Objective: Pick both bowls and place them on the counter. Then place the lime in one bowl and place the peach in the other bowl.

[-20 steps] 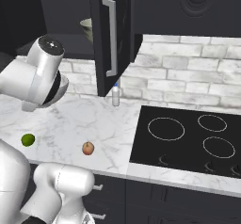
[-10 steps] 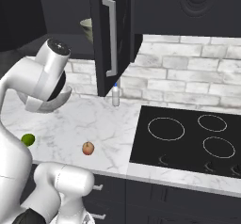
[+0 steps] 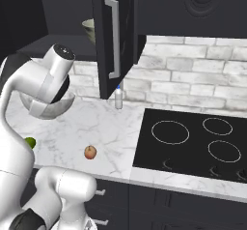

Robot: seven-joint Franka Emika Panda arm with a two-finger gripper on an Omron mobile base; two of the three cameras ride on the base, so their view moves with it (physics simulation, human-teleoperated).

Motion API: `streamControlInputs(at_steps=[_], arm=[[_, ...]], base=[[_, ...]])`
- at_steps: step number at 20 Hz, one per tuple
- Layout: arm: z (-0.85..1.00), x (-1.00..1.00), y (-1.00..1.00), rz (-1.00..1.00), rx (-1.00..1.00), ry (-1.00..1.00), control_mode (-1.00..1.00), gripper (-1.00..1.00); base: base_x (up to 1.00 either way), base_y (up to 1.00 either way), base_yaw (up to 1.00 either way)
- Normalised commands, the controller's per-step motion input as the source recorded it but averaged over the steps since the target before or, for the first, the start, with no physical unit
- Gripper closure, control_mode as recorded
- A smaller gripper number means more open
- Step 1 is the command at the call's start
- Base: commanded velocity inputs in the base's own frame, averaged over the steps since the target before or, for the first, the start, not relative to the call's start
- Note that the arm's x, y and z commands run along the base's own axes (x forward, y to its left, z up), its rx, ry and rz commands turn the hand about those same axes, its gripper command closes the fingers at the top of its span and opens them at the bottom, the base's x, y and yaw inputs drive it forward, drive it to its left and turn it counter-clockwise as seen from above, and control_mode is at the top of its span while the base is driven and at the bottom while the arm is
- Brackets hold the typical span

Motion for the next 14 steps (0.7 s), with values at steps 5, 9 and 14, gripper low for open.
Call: streamControlInputs(at_steps=[5,9,14], arm=[[-0.29,0.18,0.08,-0.01,0.0,-0.05,-1.0,1.0],[-0.44,0.19,0.09,0.0,-0.04,-0.23,-1.0,1.0],[-0.37,0.31,0.15,0.0,-0.08,-0.16,-1.0,1.0]], base=[[0.0,0.0,0.0],[0.0,0.0,0.0],[0.0,0.0,0.0]])
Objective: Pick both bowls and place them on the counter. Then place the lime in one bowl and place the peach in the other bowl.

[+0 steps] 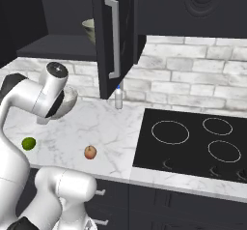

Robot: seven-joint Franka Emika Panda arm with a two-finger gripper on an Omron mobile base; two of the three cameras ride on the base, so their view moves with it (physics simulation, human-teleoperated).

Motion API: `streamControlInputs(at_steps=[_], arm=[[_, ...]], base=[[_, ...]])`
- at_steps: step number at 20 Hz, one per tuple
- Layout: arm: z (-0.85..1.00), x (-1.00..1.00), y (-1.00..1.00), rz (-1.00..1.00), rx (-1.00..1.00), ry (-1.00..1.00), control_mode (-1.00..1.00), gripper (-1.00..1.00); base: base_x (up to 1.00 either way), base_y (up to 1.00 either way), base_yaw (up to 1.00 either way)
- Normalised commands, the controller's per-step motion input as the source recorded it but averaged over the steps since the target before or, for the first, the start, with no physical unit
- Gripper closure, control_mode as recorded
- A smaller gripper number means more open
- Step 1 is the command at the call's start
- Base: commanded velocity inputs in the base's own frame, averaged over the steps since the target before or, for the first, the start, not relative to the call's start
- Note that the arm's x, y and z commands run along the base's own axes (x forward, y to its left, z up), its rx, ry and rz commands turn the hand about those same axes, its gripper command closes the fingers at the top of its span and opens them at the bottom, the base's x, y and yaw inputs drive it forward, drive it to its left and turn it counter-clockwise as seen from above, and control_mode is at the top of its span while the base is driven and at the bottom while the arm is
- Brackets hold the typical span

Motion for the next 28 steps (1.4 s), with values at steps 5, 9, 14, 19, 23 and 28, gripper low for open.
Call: streamControlInputs(at_steps=[5,9,14,19,23,28], arm=[[-0.37,0.39,0.24,0.0,-0.06,-0.08,-1.0,1.0],[-0.18,0.49,0.05,0.02,-0.02,-0.02,-1.0,1.0],[-0.26,0.37,0.09,0.05,0.0,0.02,-1.0,1.0],[-0.39,0.26,0.18,0.06,0.0,0.02,-1.0,1.0],[-0.45,0.28,0.04,0.03,0.0,0.0,-1.0,1.0],[-0.41,0.33,0.05,0.0,0.0,0.0,-1.0,1.0]], base=[[0.0,0.0,0.0],[0.0,0.0,0.0],[0.0,0.0,0.0],[0.0,0.0,0.0],[0.0,0.0,0.0],[0.0,0.0,0.0]])
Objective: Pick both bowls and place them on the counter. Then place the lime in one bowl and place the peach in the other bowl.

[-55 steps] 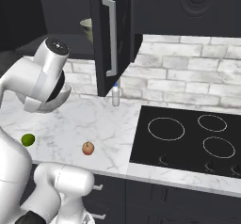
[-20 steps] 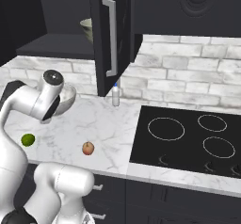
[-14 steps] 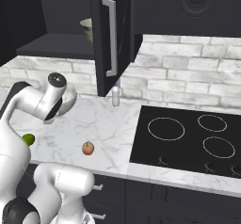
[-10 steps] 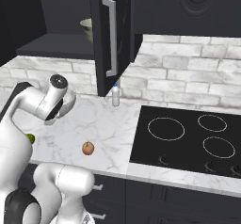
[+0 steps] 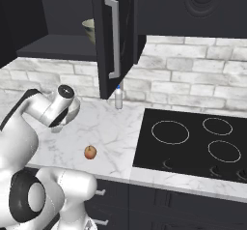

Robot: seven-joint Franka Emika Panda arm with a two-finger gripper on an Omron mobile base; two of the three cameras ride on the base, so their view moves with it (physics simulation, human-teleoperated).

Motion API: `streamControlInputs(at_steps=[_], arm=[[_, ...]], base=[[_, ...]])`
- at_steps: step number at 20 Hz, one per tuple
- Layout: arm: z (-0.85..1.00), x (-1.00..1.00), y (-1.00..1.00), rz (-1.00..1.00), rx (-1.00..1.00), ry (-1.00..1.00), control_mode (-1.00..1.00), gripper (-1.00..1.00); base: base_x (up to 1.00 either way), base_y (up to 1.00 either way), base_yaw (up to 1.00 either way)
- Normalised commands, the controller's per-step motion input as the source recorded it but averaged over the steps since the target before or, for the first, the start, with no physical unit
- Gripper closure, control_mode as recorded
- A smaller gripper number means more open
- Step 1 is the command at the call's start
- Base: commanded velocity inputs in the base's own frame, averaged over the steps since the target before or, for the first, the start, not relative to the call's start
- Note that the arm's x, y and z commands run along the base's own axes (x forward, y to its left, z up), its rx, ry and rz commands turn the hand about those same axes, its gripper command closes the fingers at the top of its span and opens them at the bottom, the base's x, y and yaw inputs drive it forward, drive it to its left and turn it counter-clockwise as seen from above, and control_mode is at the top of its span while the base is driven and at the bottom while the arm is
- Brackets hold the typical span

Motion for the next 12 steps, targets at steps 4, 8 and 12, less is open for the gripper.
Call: streamControlInputs(at_steps=[4,8,12], arm=[[-0.34,0.37,0.14,0.0,0.0,0.01,-1.0,1.0],[-0.32,0.27,0.23,0.04,0.0,0.06,-1.0,1.0],[-0.27,0.02,0.32,0.08,0.0,0.05,-1.0,1.0]], base=[[0.0,0.0,0.0],[0.0,0.0,0.0],[0.0,0.0,0.0]])
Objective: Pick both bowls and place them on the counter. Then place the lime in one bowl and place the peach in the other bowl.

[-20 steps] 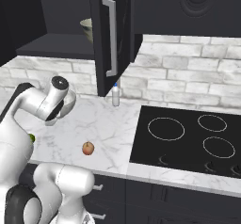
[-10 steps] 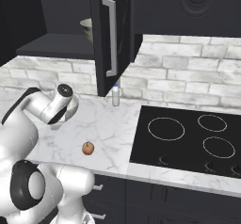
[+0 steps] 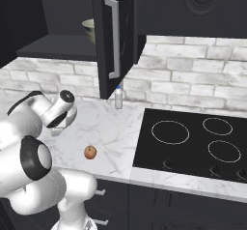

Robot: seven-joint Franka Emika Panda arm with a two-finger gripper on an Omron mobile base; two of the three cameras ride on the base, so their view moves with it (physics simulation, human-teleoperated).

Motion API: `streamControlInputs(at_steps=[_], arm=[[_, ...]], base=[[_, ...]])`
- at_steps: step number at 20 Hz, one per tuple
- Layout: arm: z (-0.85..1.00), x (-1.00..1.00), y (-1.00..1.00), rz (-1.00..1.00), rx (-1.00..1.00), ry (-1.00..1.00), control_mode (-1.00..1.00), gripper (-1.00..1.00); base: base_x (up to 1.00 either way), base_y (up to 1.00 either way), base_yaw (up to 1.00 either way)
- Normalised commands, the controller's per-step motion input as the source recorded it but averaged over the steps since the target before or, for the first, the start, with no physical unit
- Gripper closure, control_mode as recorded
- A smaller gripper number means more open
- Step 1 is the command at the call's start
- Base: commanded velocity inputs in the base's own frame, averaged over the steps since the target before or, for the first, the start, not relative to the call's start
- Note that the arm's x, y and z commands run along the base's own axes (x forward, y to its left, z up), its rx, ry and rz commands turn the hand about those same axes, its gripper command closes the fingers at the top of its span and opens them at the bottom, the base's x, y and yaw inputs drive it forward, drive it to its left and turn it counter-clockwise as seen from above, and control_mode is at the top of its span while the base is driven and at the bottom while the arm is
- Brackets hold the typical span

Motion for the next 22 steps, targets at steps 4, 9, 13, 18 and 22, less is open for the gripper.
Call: streamControlInputs(at_steps=[4,9,13,18,22], arm=[[-0.33,0.11,0.28,0.1,0.0,0.01,-1.0,1.0],[-0.43,0.28,0.21,0.06,0.0,-0.02,-1.0,1.0],[-0.35,0.4,0.15,0.01,0.0,-0.04,-1.0,1.0],[-0.19,0.26,0.11,0.0,0.0,-0.01,-1.0,1.0],[-0.01,0.01,0.1,0.01,0.0,0.0,-1.0,1.0]], base=[[0.0,0.0,0.0],[0.0,0.0,0.0],[0.0,0.0,0.0],[0.0,0.0,0.0],[0.0,0.0,0.0]])
